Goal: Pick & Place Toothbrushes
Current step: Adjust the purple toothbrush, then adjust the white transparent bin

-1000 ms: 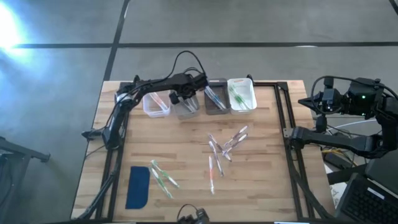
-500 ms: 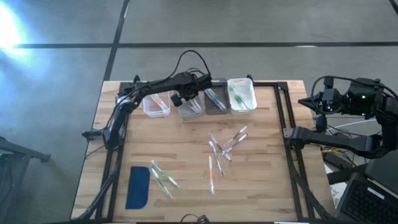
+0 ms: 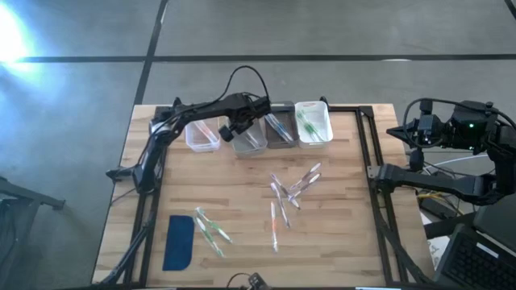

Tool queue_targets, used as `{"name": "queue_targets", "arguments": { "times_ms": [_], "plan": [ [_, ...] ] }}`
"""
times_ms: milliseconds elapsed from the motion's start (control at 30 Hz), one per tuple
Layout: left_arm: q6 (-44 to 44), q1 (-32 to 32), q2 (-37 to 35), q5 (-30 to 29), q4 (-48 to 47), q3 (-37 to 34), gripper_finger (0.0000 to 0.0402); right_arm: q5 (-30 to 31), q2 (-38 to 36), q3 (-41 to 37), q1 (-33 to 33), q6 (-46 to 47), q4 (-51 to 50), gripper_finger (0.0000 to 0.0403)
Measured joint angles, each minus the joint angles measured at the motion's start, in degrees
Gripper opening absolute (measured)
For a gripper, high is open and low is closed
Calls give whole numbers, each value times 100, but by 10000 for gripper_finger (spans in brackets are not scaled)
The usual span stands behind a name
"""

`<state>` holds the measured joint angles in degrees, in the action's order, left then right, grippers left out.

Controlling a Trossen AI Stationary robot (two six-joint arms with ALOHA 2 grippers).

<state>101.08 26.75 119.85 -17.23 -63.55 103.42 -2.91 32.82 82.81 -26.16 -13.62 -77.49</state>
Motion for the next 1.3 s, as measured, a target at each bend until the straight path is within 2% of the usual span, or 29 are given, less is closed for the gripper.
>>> {"name": "queue_targets", "arguments": {
  "times_ms": [300,467,833,1033,1133,1300],
  "plan": [
    [-398,330,-4,345,956,-694,23,0,0,0,-1,2,0,8],
    [-733,335,-4,341,1009,-757,36,-1,0,0,1,7,0,8],
    [-1128,296,-197,564,983,-715,164,1,0,1,0,-3,0,8],
    [-1716,225,-520,562,980,-446,203,2,0,0,-1,0,0,8],
    [-2104,180,-861,255,816,-324,205,0,0,0,-2,-5,0,8],
    [-2646,125,-1610,-845,-42,-272,196,2,0,1,-2,-6,0,8]
  ]
}}
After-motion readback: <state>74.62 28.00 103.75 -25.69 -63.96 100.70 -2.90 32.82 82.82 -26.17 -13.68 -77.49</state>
